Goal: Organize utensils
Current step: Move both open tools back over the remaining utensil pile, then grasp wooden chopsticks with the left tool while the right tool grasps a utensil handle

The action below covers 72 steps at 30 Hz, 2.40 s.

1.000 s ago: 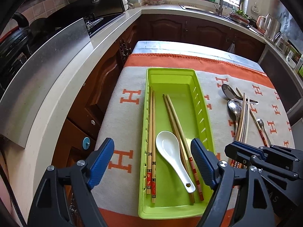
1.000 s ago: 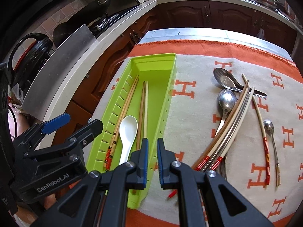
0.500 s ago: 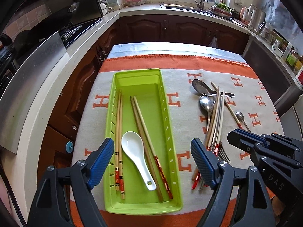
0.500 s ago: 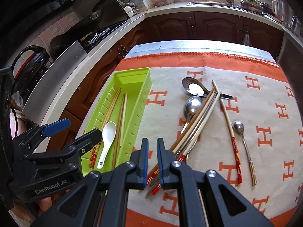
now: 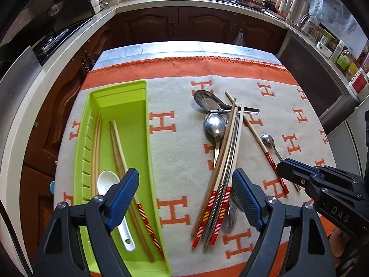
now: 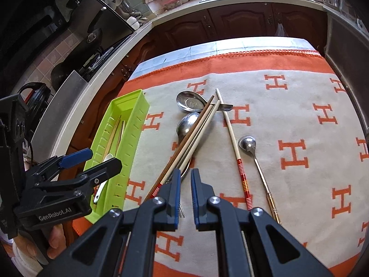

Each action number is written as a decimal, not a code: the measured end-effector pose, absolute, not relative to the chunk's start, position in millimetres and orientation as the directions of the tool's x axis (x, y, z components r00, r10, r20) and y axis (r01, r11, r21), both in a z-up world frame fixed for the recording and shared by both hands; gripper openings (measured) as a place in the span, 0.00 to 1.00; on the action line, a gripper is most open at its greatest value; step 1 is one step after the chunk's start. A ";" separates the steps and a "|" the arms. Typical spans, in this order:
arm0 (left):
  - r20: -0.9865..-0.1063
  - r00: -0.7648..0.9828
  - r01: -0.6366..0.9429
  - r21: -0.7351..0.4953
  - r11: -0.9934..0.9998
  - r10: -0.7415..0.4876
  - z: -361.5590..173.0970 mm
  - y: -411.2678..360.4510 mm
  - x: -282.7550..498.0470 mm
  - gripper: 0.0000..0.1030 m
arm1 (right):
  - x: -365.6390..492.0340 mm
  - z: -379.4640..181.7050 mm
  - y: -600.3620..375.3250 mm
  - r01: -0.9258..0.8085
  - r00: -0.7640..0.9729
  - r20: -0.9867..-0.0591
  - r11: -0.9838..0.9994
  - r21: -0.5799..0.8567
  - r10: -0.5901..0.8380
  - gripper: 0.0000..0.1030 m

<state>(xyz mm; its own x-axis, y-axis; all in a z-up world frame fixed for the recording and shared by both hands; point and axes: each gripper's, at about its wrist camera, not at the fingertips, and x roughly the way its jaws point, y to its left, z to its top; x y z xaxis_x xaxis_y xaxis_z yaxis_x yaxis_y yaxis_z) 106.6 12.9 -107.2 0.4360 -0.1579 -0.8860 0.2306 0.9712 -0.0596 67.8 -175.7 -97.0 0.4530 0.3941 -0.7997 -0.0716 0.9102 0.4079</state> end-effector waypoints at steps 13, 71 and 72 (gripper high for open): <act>-0.936 0.309 0.338 -0.056 0.939 -0.167 -155.7 -25.3 140.0 0.55 | 111.3 -135.7 -193.6 -0.029 0.395 -0.751 0.824 0.566 0.530 0.09; -0.915 0.197 0.259 -0.299 0.919 -0.353 -178.1 2.7 152.7 0.05 | 140.1 -169.7 -169.4 0.029 0.320 -0.774 0.811 0.584 0.546 0.09; -0.913 0.197 0.252 -0.303 0.919 -0.356 -177.7 4.5 152.1 0.05 | 140.0 -169.6 -168.3 0.030 0.320 -0.775 0.811 0.584 0.545 0.09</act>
<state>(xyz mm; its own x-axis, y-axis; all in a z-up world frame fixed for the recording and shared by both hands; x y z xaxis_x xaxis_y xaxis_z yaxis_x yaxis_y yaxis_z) 152.1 4.5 -177.7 0.1974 -0.3558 -0.9135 0.2523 0.9189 -0.3033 140.0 -168.3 -169.6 0.3202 0.5453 -0.7747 0.0302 0.8115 0.5836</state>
